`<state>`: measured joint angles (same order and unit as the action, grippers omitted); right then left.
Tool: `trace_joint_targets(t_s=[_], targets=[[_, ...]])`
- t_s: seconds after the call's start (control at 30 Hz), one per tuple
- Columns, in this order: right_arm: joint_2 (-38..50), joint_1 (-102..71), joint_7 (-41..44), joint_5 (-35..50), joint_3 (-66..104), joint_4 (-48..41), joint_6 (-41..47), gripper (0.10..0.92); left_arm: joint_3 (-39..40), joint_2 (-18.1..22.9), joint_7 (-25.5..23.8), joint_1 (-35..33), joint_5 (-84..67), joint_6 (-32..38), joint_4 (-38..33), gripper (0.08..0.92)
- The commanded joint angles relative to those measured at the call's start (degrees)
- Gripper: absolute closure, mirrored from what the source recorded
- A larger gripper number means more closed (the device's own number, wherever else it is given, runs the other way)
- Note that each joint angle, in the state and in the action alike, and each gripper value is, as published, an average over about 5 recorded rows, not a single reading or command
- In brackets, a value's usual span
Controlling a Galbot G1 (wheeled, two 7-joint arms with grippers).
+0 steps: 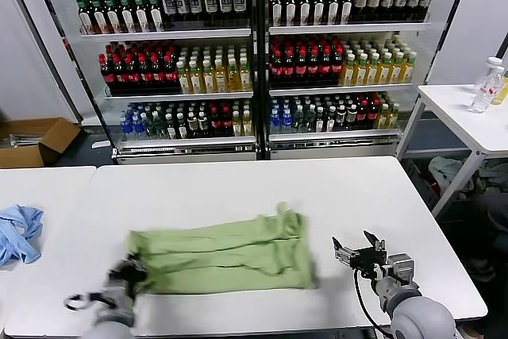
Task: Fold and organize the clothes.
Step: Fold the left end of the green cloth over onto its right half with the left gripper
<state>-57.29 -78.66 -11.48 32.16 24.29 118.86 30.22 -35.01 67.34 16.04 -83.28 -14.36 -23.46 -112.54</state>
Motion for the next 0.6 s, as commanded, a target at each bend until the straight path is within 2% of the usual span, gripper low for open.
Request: trace_joint_targets(t_s=[0.03,0.17,0.37,0.47,0.6], targets=[[-0.53,-0.41,0.02,-0.41,-0.01,0.26,0.05,0.203,-10.99,-7.27,-4.78,0.73,-28.12,-2.00,-13.83,0.889],[-0.75,-0.59,0.07,-0.80,-0.06,0.18,0.05,0.203,0.61,0.78,-6.36,0.18,-35.31,-3.73,-19.10,0.889],[-0.67,-0.66,0.30,-1.52,0.07,0.25,0.04,0.203,15.55,9.65,-6.29,5.89,-35.04,-3.92,-14.01,0.889],[-0.59,-0.67,0.40,-1.59,0.40,0.11,-0.06,0.203,20.22,12.22,-6.34,9.27,-32.62,-3.76,-9.74,0.889],[-0.44,-0.73,0.53,-1.61,0.56,-0.07,-0.22,0.203,24.59,12.93,-7.10,12.14,-26.32,-3.46,-4.59,0.889]])
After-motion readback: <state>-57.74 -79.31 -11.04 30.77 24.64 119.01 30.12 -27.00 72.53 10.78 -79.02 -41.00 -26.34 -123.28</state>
